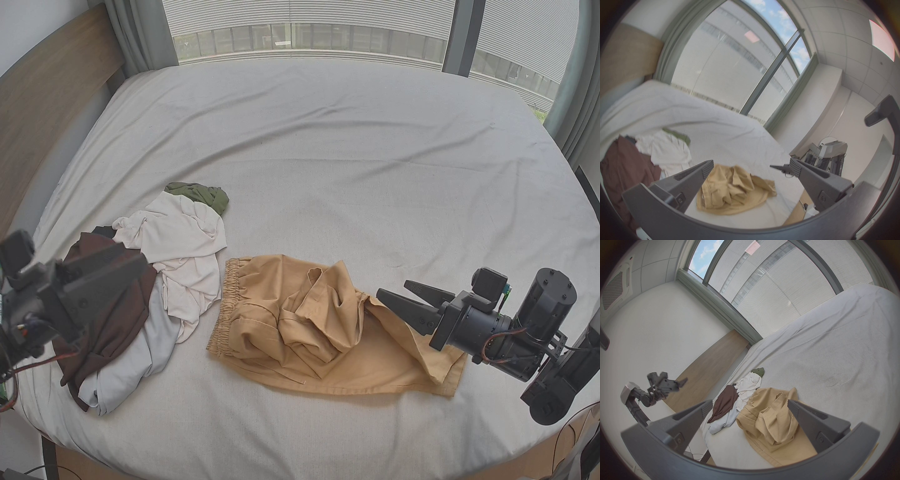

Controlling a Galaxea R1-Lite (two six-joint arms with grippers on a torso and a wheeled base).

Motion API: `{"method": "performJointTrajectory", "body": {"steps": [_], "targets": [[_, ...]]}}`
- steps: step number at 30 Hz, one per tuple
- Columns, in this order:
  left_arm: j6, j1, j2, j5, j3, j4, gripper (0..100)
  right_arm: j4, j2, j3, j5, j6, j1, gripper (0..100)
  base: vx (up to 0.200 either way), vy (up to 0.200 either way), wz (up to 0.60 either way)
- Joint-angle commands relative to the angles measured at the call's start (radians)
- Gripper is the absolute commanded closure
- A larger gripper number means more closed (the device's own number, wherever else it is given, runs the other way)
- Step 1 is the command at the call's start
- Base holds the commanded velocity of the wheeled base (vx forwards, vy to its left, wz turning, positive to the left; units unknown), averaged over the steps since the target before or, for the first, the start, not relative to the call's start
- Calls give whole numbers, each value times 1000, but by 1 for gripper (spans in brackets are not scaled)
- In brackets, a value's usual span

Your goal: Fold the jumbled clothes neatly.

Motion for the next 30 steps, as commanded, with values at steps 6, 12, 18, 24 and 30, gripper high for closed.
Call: {"method": "performJointTrajectory", "body": {"steps": [6, 12, 18, 24, 30], "targets": [[-4, 10, 252, -10, 66, -70, 0, 0, -3, 1, 1, 1, -1, 0, 0, 0, 0], [-5, 22, 465, -11, 137, -328, 0, 0, -4, 1, 1, 3, -12, 0, 0, 0, 0], [-30, 20, 628, -11, 178, -541, 0, 0, 2, 1, 1, 3, -15, 0, 0, 0, 0], [-100, 5, 781, -5, 180, -707, 0, 0, 3, -2, 1, 3, -18, 0, 0, 0, 0], [-151, -16, 798, -4, 174, -702, 0, 0, 5, -2, 1, 1, -22, 0, 0, 0, 0]]}}
